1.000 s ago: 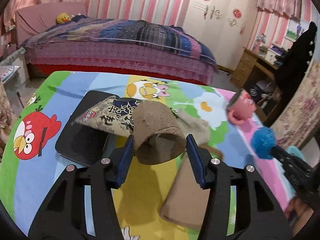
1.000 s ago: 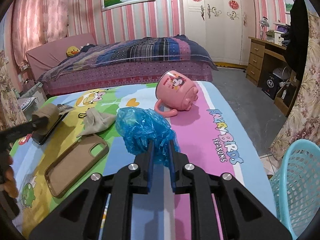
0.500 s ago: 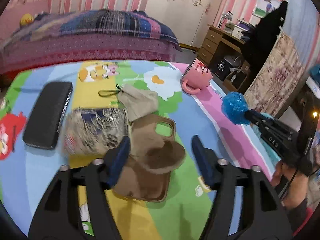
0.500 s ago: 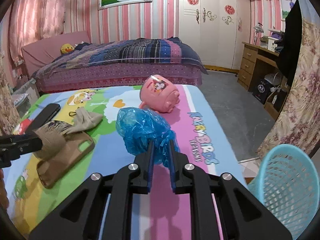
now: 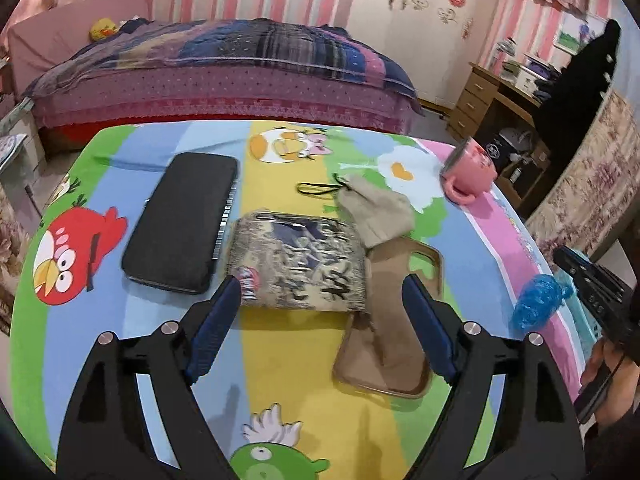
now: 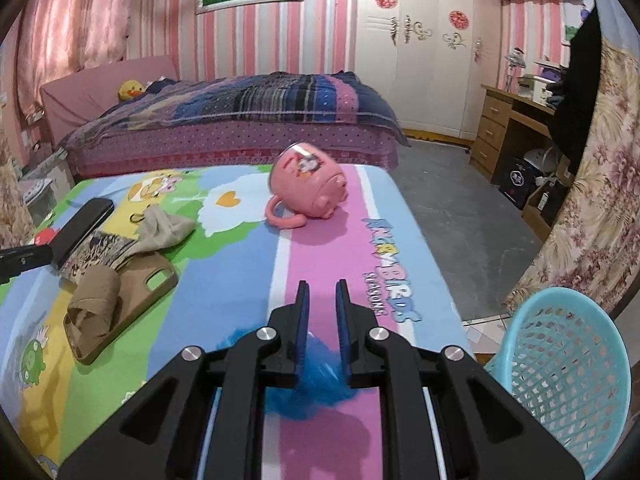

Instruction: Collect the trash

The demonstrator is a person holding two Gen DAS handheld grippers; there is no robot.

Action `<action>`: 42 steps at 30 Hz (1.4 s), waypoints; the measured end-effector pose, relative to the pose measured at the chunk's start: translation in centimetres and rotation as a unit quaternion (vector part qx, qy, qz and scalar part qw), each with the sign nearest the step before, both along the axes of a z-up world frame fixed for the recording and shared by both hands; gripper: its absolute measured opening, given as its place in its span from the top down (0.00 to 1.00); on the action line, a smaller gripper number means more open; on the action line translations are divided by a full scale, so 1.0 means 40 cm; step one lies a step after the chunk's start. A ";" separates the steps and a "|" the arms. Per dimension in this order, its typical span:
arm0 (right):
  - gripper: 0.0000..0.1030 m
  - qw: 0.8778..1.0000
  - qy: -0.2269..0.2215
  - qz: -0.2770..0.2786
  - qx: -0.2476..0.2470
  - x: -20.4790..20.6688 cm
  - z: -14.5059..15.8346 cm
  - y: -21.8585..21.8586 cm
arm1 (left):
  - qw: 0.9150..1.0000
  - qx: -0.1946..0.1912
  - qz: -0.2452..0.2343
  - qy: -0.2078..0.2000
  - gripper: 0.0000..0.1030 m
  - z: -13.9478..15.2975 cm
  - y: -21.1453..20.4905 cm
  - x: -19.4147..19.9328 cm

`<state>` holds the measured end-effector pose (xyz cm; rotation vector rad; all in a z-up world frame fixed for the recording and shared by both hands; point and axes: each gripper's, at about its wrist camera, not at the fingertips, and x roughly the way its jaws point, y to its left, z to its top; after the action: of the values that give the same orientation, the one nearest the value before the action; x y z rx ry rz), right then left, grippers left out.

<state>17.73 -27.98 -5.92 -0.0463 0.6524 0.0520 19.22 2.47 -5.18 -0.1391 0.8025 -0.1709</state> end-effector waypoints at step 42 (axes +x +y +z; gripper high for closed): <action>0.70 0.993 0.084 0.079 0.011 -0.065 -0.087 0.064 | 0.998 -0.005 -0.026 -0.057 0.57 0.115 -0.091 -0.071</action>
<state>15.11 -25.43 -9.39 -0.0730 0.8152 0.2165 16.39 -1.16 -0.59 -0.1171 0.6916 -0.2297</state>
